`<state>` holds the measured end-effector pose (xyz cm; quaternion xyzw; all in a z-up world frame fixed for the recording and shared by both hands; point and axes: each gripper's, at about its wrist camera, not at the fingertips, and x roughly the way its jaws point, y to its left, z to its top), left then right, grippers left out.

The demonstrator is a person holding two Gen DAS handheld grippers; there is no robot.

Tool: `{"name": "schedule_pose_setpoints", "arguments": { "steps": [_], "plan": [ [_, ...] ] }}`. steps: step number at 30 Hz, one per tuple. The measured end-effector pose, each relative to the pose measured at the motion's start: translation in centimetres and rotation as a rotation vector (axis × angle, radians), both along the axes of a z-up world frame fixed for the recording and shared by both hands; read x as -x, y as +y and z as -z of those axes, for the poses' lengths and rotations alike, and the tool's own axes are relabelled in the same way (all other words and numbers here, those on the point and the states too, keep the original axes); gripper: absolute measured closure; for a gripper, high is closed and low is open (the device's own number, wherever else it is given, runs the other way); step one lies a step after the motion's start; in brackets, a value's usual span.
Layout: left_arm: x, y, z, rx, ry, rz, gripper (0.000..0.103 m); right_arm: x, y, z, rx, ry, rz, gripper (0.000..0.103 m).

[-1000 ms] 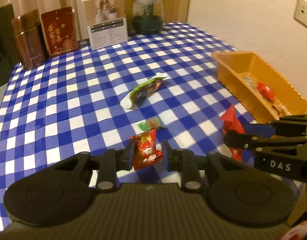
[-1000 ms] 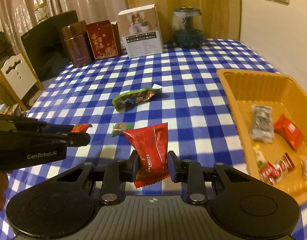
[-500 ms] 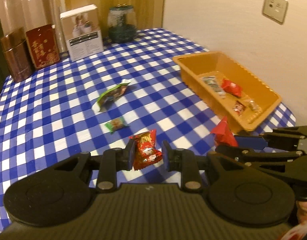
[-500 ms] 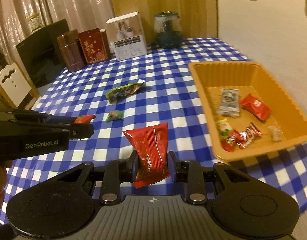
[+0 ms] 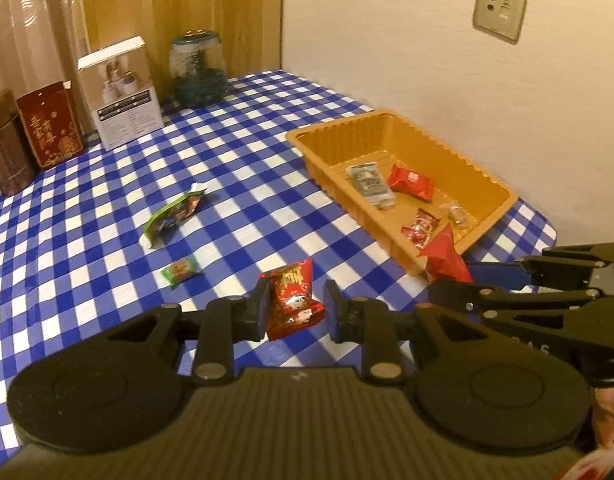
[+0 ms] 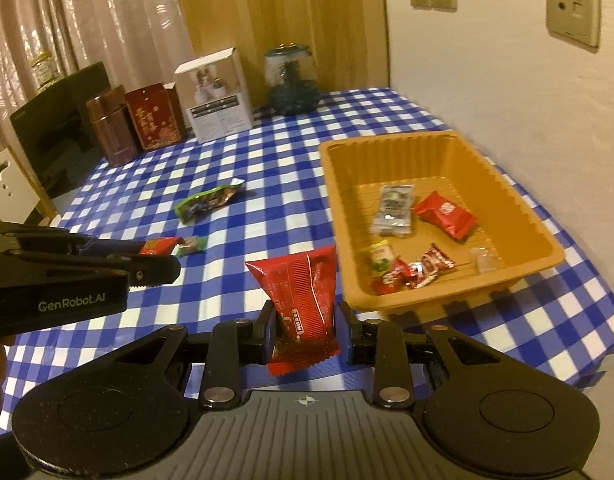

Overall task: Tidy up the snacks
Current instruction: 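Carry the red packet to the tray while the left tool grasps the red candy, then open the right tool and the left tool to drop both red snacks into the tray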

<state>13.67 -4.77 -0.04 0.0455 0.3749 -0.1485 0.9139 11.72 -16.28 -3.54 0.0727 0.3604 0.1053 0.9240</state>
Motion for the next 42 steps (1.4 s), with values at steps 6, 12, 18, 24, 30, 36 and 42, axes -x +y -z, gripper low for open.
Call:
{"name": "schedule_pose_setpoints", "arguments": {
  "steps": [6, 12, 18, 24, 30, 36, 42],
  "plan": [
    [-0.5, -1.6, -0.8, 0.012, -0.012, 0.031, 0.078, 0.0, -1.8, -0.6, 0.006, -0.009, 0.036, 0.072],
    [-1.7, -4.0, -1.5, 0.024, -0.025, 0.069, 0.078, -0.5, -4.0, -1.4, 0.014, -0.022, 0.072, 0.072],
    [-3.5, -6.9, -1.9, 0.032, -0.034, 0.112, 0.078, -1.9, -6.7, -2.0, 0.034, -0.030, 0.109, 0.072],
    [-5.6, -9.3, -1.4, 0.046, -0.035, 0.137, 0.078, -4.3, -9.5, -1.8, 0.042, -0.026, 0.143, 0.072],
    [-7.6, -11.2, 0.0, 0.056, -0.018, 0.157, 0.078, -5.8, -11.1, -1.2, 0.034, -0.023, 0.166, 0.072],
    [-9.2, -12.5, 1.6, 0.053, 0.003, 0.175, 0.078, -6.7, -12.2, -0.3, 0.046, -0.014, 0.177, 0.072],
    [-10.2, -13.2, 2.6, 0.052, 0.018, 0.188, 0.078, -7.4, -12.9, 0.3, 0.043, -0.010, 0.187, 0.072]
  ]
}}
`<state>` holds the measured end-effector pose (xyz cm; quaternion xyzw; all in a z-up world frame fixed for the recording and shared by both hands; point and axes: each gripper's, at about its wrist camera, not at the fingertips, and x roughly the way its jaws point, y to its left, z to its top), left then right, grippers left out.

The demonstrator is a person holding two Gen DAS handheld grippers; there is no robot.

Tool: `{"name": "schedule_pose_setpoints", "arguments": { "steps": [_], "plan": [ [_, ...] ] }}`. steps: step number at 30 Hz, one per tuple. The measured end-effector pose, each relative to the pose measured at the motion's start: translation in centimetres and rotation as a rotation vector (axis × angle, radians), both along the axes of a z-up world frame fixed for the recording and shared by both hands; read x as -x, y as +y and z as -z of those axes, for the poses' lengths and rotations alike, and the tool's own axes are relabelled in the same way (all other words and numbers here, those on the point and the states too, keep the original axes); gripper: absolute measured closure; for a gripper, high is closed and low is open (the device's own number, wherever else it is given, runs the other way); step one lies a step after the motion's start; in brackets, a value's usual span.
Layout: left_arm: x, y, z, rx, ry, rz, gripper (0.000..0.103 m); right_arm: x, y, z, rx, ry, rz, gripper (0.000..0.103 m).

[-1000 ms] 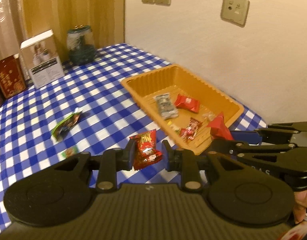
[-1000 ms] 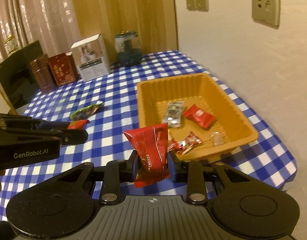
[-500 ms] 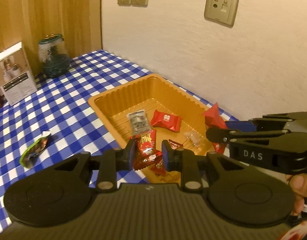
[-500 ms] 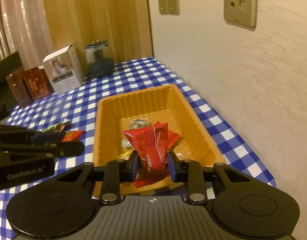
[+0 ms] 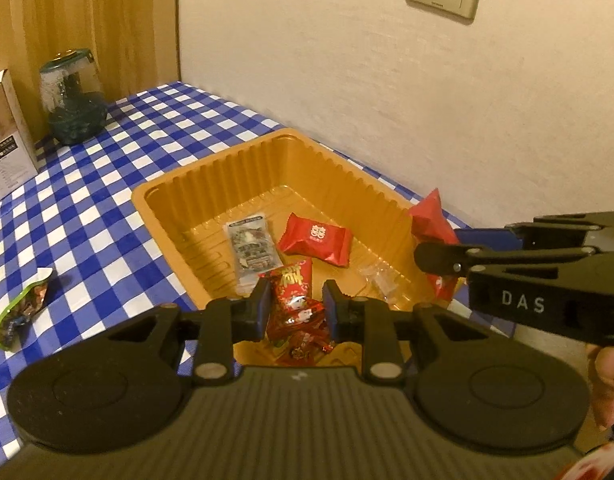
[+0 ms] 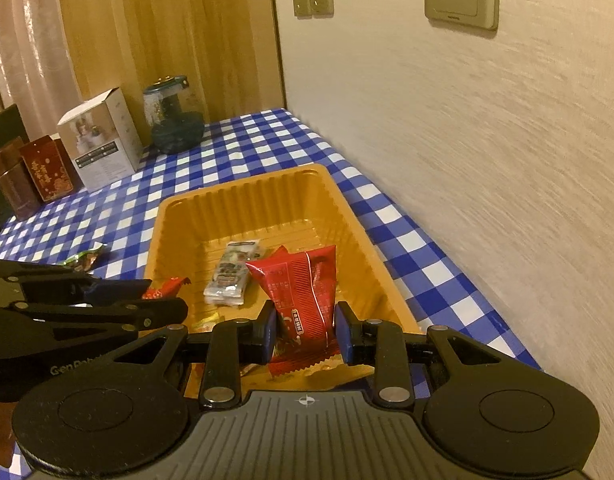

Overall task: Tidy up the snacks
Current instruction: 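Open the right tool and the left tool to drop both red snacks into the tray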

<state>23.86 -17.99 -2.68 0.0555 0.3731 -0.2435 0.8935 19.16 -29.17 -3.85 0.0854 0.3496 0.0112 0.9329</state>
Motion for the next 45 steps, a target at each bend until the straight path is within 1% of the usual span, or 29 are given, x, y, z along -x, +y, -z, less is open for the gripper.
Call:
{"name": "schedule_pose_setpoints", "arguments": {
  "steps": [5, 7, 8, 9, 13, 20, 24, 34, 38, 39, 40, 41, 43, 45],
  "plan": [
    [-0.7, -0.6, 0.6, 0.000, 0.010, 0.009, 0.077, -0.4, -0.3, 0.3, -0.003, 0.002, 0.007, 0.072],
    [-0.9, -0.8, 0.8, -0.005, 0.006, 0.007, 0.069, -0.5, -0.4, 0.3, -0.005, 0.002, 0.011, 0.072],
    [-1.0, -0.8, 0.8, -0.008, 0.003, 0.004, 0.056, -0.6, -0.4, 0.3, -0.005, 0.001, 0.011, 0.072],
    [-1.0, -0.7, 0.8, -0.005, 0.002, 0.004, 0.051, -0.5, -0.4, 0.3, -0.005, 0.002, 0.012, 0.072],
    [-0.9, 0.2, 0.5, -0.014, -0.011, -0.008, 0.051, -0.5, -0.5, 0.3, -0.005, 0.003, 0.011, 0.072],
    [0.2, 2.9, -0.3, -0.035, -0.041, -0.055, 0.051, -0.6, 0.0, 0.2, -0.018, 0.003, 0.000, 0.072],
    [0.7, 4.1, -0.5, -0.028, -0.044, -0.077, 0.051, -0.8, 0.7, 0.0, -0.020, -0.002, -0.011, 0.072],
    [1.0, 5.1, -0.1, -0.023, -0.038, -0.092, 0.051, -1.9, 1.4, 0.1, -0.025, -0.003, -0.028, 0.072],
    [1.0, 5.3, 0.2, -0.023, -0.034, -0.093, 0.051, -2.4, 1.3, 0.5, -0.053, -0.012, -0.024, 0.071],
    [1.0, 5.3, 0.3, -0.024, -0.033, -0.094, 0.051, -2.5, 1.2, 0.6, -0.065, -0.013, -0.020, 0.065],
    [1.0, 5.3, 0.3, -0.026, -0.032, -0.094, 0.051, -2.5, 1.1, 0.7, -0.077, -0.013, -0.014, 0.055],
    [1.0, 5.4, 0.4, -0.027, -0.031, -0.094, 0.051, -2.5, 0.9, 0.7, -0.093, -0.020, -0.009, 0.036],
    [1.0, 5.7, 0.5, -0.027, -0.031, -0.097, 0.051, -2.2, 0.6, 0.5, -0.114, -0.043, -0.004, 0.034],
    [1.0, 5.9, 0.5, -0.030, -0.030, -0.102, 0.051, -1.9, 0.6, 0.3, -0.107, -0.046, 0.000, 0.034]
  ]
}}
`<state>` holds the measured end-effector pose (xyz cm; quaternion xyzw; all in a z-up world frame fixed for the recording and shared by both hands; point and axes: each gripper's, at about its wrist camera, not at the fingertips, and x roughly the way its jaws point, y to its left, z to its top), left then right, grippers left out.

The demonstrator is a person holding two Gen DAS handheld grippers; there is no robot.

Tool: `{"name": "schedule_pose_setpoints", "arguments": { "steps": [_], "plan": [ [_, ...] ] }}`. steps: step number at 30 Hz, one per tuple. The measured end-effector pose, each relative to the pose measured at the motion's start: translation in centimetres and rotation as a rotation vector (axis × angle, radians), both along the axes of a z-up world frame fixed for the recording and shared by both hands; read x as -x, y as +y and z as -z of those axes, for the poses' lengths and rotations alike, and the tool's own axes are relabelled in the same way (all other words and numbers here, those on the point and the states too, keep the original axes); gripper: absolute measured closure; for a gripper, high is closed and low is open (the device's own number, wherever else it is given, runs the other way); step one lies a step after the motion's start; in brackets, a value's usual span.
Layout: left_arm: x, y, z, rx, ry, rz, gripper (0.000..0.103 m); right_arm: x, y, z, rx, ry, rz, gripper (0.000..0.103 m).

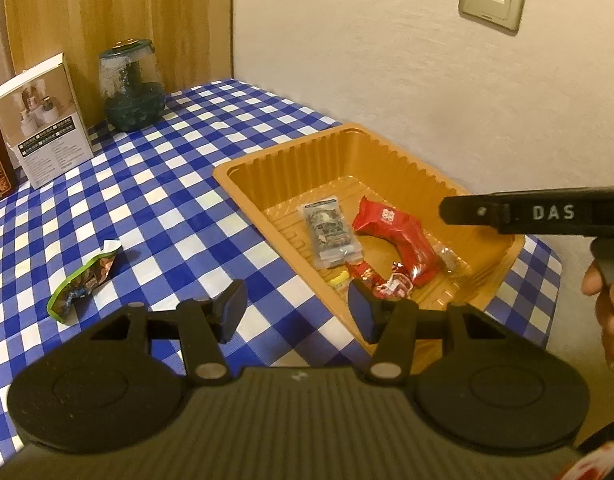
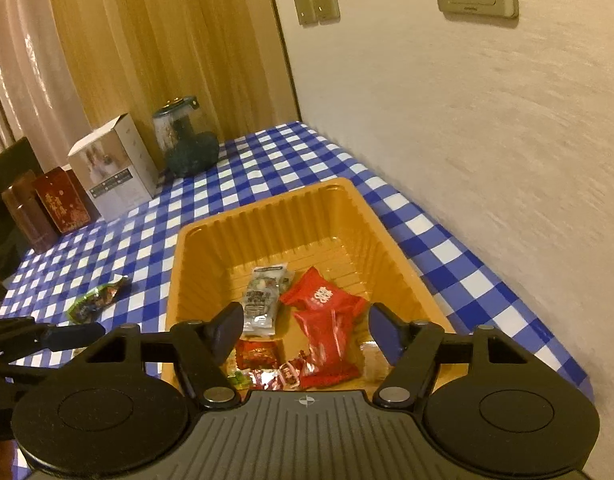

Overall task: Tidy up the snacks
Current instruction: 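Open the right tool and the left tool to drop both red snacks into the tray, then move both open tools back toward the remaining green snacks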

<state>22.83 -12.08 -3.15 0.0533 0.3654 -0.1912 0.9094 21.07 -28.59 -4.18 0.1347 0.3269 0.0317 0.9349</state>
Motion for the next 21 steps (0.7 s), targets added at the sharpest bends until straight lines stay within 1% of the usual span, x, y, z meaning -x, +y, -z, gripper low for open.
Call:
{"name": "schedule_pose_setpoints", "arguments": {
  "steps": [7, 11, 21],
  "plan": [
    [0.8, 0.8, -0.8, -0.001, -0.006, -0.012, 0.051, 1.2, 0.2, -0.9, -0.002, 0.012, 0.012, 0.034],
    [1.8, 1.5, -1.7, -0.007, -0.017, -0.020, 0.050, 2.4, 1.0, -1.7, -0.003, 0.000, 0.004, 0.034],
    [5.1, 5.7, -3.6, -0.020, -0.038, -0.083, 0.046, 5.4, 4.6, -3.3, -0.010, -0.032, -0.045, 0.034]
  ]
}}
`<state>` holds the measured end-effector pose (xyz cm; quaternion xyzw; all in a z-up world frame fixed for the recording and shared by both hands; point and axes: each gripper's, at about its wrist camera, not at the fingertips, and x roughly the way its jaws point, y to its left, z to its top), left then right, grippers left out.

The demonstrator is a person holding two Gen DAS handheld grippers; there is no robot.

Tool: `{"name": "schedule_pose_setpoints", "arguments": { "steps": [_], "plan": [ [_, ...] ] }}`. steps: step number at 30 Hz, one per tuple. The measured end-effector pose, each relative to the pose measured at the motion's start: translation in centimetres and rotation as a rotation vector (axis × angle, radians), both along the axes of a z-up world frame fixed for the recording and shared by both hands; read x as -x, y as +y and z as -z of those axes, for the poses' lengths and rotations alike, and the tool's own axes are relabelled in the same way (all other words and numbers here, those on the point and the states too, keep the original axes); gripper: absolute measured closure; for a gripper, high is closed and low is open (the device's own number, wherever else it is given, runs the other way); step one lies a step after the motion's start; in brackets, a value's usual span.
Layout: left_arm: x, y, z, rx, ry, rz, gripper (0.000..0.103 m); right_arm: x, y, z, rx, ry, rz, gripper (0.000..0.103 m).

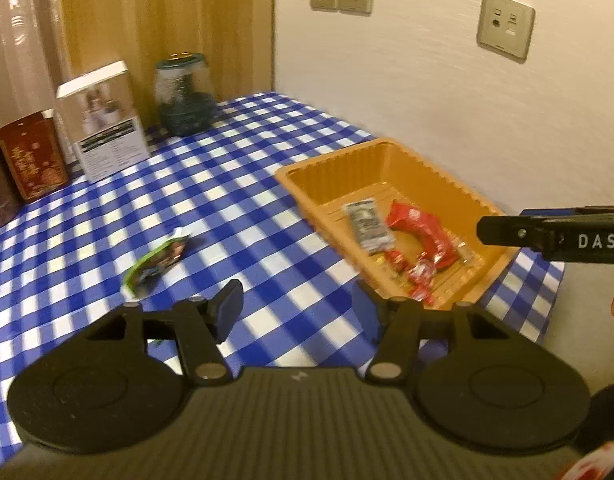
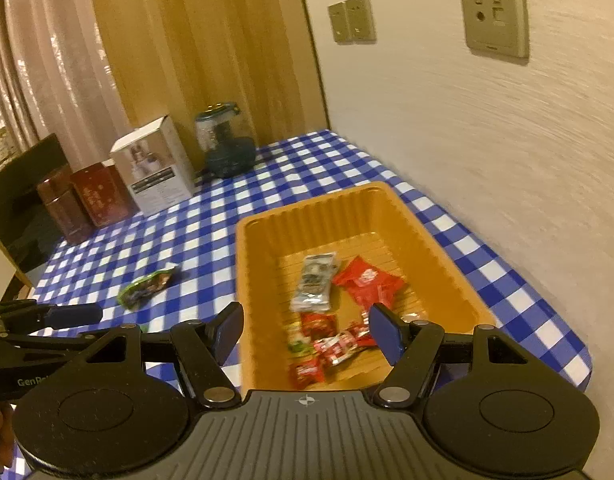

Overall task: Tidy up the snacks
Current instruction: 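Move both open tools back toward the remaining green snacks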

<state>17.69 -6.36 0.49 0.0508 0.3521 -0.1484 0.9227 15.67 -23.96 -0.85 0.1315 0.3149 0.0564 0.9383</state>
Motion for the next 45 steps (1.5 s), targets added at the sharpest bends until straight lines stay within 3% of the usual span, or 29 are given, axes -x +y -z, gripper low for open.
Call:
{"name": "schedule_pose_setpoints", "arguments": {
  "steps": [10, 21, 36, 45],
  "plan": [
    [3.1, 5.7, -0.8, -0.015, -0.001, -0.097, 0.039, 1.5, 3.5, -0.1, -0.035, -0.010, -0.040, 0.034],
    [4.6, 10.4, 0.6, -0.050, 0.024, -0.178, 0.035, 2.1, 7.1, 1.1, -0.041, -0.002, -0.101, 0.034],
    [3.9, 13.8, 1.6, -0.066, 0.038, -0.212, 0.034, 0.1, 12.4, 1.6, 0.015, -0.034, -0.236, 0.034],
    [1.9, 15.8, 3.0, -0.078, 0.044, -0.208, 0.034, -3.0, 15.8, 4.2, 0.046, -0.019, -0.315, 0.034]
  ]
}}
